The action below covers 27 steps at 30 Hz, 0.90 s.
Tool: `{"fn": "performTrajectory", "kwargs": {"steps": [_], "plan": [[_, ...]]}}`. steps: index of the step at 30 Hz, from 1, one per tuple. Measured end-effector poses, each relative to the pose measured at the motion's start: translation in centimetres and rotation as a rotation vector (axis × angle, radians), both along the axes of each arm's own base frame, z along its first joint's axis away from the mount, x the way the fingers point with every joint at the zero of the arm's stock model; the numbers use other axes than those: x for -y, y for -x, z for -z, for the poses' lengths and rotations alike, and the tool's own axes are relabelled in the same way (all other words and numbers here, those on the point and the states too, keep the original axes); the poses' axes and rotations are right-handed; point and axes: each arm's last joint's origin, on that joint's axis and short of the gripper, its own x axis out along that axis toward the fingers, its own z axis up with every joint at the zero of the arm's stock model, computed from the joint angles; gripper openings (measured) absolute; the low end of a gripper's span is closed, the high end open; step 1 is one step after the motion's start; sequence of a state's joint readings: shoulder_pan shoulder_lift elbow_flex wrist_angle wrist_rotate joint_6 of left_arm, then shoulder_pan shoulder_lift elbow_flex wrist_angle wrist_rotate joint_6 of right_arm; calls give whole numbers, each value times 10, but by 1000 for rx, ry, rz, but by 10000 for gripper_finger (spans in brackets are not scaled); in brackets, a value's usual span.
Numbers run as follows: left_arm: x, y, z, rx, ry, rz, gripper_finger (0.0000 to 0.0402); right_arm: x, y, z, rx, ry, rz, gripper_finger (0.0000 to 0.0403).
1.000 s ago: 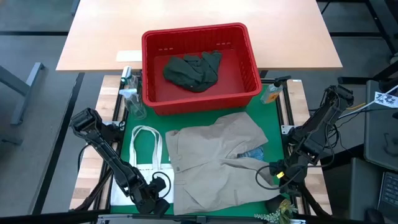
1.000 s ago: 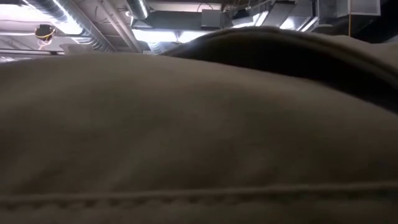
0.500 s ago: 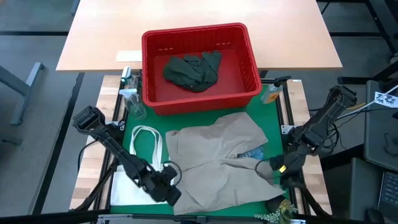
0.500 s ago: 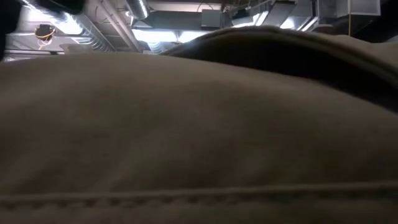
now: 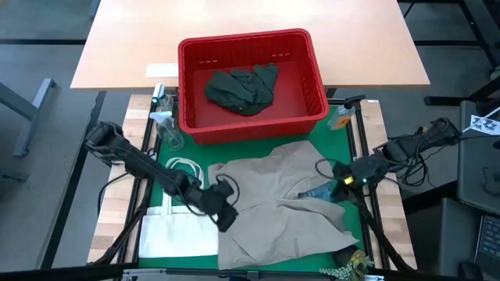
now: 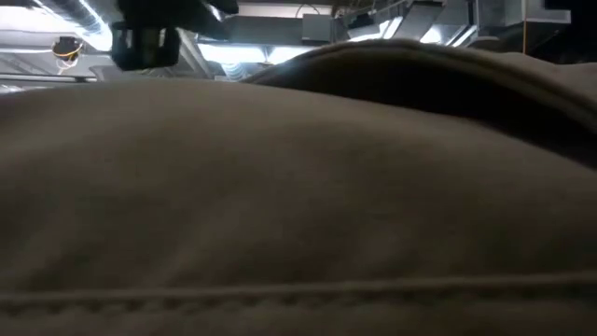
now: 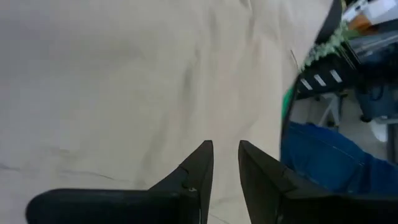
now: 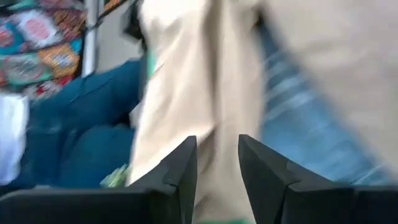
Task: Fold Laundry from Bin
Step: Fold the light brown shorts
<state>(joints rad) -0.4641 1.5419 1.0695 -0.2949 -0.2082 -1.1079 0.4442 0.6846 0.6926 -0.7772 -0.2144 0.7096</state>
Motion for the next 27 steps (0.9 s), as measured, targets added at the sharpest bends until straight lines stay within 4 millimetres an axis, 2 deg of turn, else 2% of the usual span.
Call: {"fn": "performTrajectory", "kwargs": {"steps": [3,7,14,20,27], "plan": [[-16,2,-10,16,-31,-20,71,11,-6,0,60,85,45,118],[-27,-2,-14,49,-82,-59,76,20,-12,2,81,146,56,117],[-24,-4,-9,38,-82,-64,90,21,-15,4,51,93,7,117],[-27,-5,-5,18,-117,-93,121,21,-16,4,53,98,9,117],[-57,-9,-1,-32,-214,-242,154,23,-17,4,63,143,51,117]]}}
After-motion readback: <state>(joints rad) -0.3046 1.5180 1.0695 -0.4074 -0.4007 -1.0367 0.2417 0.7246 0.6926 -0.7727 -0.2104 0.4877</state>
